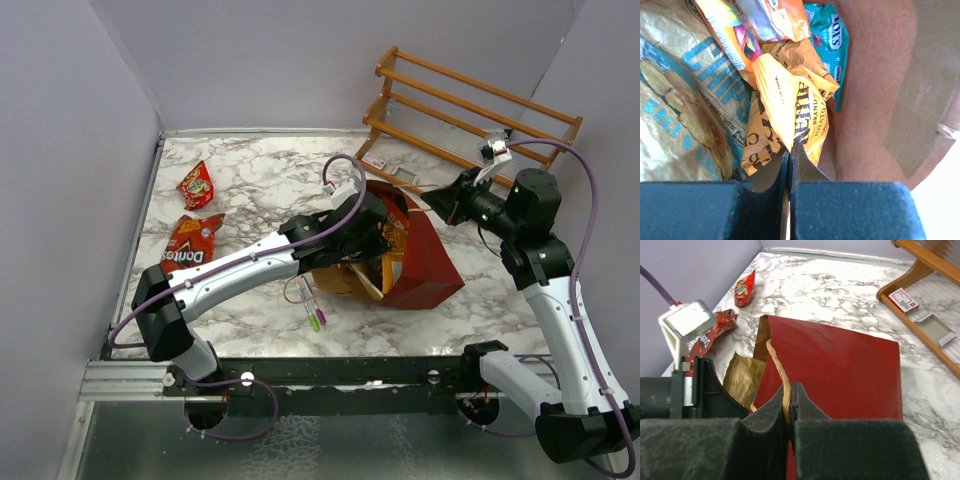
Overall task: Take the snacks out of the paper bag
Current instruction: Take out the snack from the paper bag, then place the snack at the center of the board.
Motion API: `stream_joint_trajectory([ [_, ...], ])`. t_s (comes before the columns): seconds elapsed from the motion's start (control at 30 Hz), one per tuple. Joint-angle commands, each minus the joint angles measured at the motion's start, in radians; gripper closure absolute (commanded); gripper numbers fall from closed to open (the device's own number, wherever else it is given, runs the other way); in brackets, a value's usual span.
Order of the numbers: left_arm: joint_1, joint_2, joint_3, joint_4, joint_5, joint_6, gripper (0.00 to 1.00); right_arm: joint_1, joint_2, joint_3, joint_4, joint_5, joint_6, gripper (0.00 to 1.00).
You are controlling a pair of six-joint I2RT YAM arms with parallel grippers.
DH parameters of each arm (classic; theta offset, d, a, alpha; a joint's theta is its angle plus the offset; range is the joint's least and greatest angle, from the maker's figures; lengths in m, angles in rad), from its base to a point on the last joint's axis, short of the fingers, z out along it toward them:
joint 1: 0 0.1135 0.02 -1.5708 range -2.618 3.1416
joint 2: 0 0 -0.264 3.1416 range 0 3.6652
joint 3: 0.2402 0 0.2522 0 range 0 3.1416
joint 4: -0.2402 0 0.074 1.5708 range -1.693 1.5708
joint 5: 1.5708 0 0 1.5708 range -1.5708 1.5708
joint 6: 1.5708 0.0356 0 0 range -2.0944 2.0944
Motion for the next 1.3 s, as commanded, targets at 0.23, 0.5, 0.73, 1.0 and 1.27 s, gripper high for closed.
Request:
stream_joint_trajectory([
  [0.23, -0.010, -0.201, -0.009, 0.175, -0.021, 0.265, 1.00, 0.003, -0.043, -0.007, -0.013, 0.097, -0.017, 0.99],
  [0.5, -0.010, -0.447, -0.107, 0.347, 0.021, 0.555, 1.00, 0.003, -0.048, -0.004, -0.017, 0.101, -0.019, 0.99],
  [0.73, -0.010, -0.540, -0.013, 0.269, -0.072, 0.644, 1.00, 0.003, -0.047, -0.005, -0.015, 0.097, -0.016, 0.99],
  [1.0, -0.010, -0.513, 0.253, 0.052, -0.333, 0.812, 1.00, 0.003, -0.046, -0.005, -0.017, 0.099, -0.018, 0.99],
  [1.27, -0.009, -0.478, 0.358, 0.022, -0.577, 1.022, 1.00, 0.003, -0.047, -0.016, -0.010, 0.093, -0.016, 0.99],
])
